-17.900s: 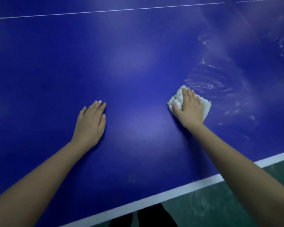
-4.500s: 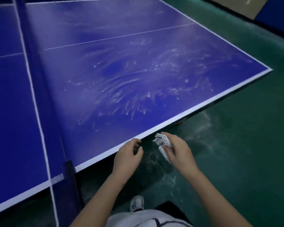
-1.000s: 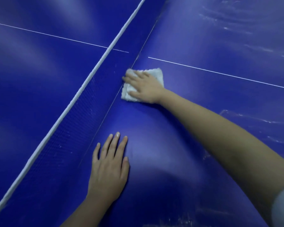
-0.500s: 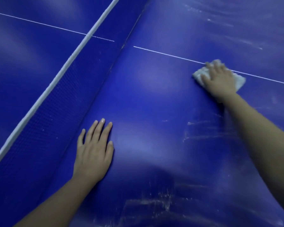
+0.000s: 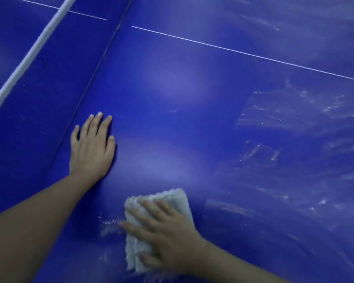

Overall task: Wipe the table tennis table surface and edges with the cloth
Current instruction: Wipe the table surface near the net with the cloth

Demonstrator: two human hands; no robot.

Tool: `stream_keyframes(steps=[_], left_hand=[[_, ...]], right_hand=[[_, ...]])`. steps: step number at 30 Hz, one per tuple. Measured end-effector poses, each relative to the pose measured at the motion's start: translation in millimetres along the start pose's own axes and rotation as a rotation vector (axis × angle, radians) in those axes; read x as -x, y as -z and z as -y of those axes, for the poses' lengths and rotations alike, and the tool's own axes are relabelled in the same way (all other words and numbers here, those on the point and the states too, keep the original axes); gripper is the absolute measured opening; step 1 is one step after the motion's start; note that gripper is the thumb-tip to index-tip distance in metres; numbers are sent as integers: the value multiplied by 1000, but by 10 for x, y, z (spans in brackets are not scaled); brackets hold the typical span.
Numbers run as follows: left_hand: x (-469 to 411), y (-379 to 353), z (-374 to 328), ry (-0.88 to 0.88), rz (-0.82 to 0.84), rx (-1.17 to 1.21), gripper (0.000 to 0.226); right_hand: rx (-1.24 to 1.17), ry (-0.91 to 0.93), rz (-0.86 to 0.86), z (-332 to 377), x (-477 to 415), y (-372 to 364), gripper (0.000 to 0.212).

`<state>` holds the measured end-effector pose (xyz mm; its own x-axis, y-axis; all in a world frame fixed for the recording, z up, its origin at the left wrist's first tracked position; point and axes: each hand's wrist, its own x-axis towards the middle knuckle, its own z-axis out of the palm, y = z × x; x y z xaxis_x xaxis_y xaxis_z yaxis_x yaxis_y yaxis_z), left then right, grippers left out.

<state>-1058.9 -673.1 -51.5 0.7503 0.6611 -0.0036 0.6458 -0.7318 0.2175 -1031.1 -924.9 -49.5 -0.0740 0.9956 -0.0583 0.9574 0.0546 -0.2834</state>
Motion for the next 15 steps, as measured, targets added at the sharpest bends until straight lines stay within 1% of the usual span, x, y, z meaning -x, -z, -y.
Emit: stream_keyframes(steps=[1, 2, 3, 4, 5, 6, 7, 8, 9, 10, 11, 13, 15], left_hand=[[6, -6, 3, 1, -3, 1, 48], [11, -11, 4, 1, -2, 1, 49], [13, -12, 3, -3, -3, 0, 49], [11, -13, 5, -7, -5, -1, 50], [9, -15, 9, -11, -8, 0, 50], [7, -16, 10, -14, -11, 3, 50], [4, -16, 21, -16, -14, 8, 50], [0, -14, 36, -17, -16, 12, 49], [-5, -14, 44, -16, -19, 17, 49], [-10, -14, 53, -17, -23, 22, 49], [-12, -15, 61, -19, -25, 26, 49], [-16, -20, 74, -22, -29, 28, 49], [-22, -24, 81, -23, -30, 27, 50]], right_hand=[[-3, -41, -43, -164, -43, 87, 60], [-18, -135, -126, -396, -101, 191, 62], [-19, -278, -228, -723, -176, 291, 67], [4, -445, -284, -1099, -256, 404, 75], [34, -625, -290, -1475, -324, 507, 81], [52, -787, -281, -1824, -381, 586, 83], [49, -909, -279, -2106, -460, 647, 80], [32, -992, -283, -2300, -571, 693, 76], [20, -1031, -288, -2425, -709, 730, 73], [12, -1023, -283, -2470, -858, 751, 71], [13, -975, -269, -2445, -1010, 759, 71], [11, -810, -219, -2196, -1234, 736, 73], [6, -641, -166, -1704, -1257, 681, 78]])
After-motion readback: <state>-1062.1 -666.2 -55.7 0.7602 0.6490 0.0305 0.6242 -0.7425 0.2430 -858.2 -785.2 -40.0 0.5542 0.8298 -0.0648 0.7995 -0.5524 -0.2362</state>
